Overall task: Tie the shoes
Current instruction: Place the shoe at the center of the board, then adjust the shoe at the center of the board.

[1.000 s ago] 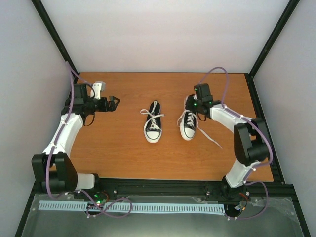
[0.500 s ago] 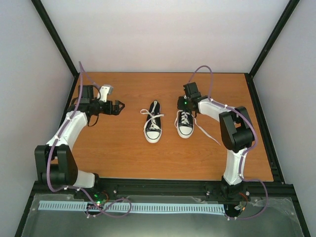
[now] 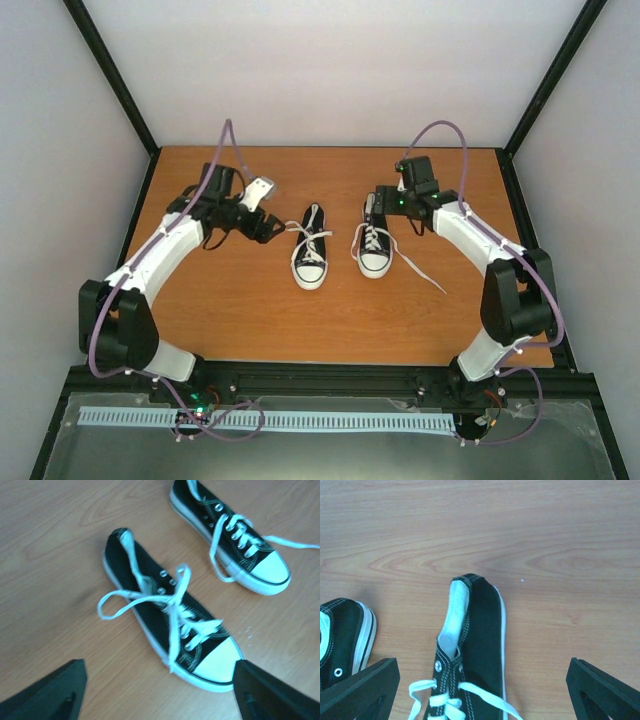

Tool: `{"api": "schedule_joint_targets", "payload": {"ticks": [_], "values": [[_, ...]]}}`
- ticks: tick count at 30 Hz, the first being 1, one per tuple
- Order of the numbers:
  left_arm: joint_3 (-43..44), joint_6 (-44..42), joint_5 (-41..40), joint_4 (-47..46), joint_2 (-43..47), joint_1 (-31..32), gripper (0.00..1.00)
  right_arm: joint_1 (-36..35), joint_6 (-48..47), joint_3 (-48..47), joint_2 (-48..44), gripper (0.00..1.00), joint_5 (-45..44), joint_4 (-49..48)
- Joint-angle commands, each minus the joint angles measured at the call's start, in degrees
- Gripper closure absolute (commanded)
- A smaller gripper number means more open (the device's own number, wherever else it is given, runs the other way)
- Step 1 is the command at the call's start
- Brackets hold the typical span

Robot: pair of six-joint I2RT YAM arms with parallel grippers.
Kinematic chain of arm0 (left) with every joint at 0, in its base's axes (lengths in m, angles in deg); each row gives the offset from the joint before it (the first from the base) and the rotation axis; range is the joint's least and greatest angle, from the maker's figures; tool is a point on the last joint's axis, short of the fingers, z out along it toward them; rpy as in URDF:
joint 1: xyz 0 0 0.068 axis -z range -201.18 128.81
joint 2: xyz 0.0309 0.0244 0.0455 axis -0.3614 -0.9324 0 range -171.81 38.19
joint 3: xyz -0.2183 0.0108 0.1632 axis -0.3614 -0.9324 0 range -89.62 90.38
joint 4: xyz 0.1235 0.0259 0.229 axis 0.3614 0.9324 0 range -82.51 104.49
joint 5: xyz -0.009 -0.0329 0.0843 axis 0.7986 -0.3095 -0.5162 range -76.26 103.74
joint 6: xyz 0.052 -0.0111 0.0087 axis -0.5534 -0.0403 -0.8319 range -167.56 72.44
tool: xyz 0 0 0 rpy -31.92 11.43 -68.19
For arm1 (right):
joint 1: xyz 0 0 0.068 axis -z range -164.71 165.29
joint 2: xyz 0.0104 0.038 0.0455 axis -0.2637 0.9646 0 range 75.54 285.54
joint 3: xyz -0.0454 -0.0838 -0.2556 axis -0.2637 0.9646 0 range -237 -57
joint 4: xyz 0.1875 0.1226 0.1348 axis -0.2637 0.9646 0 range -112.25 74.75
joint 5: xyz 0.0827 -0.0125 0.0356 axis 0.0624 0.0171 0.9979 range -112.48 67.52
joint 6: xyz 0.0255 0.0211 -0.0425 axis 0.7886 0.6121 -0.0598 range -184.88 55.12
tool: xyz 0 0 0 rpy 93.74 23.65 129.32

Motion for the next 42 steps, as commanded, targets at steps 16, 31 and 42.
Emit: {"api": "schedule_joint_targets", "payload": {"ticks": [16, 31, 42], "values": [[35.1, 4.5, -15.2, 14.6, -34.1, 27.7, 0.39, 2.5, 0.1, 16.2, -6.6, 0.09, -1.6, 11.4], [40.6, 10.0, -18.1, 12.0, -46.3, 27.9, 0.54, 3.8, 0.6, 20.7, -4.7, 0.11, -1.9, 9.4], [41.8, 10.8, -17.7, 11.1, -46.0, 28.0, 0.49, 3.9, 0.3, 21.2, -3.5, 0.15, -3.4, 9.0]]}}
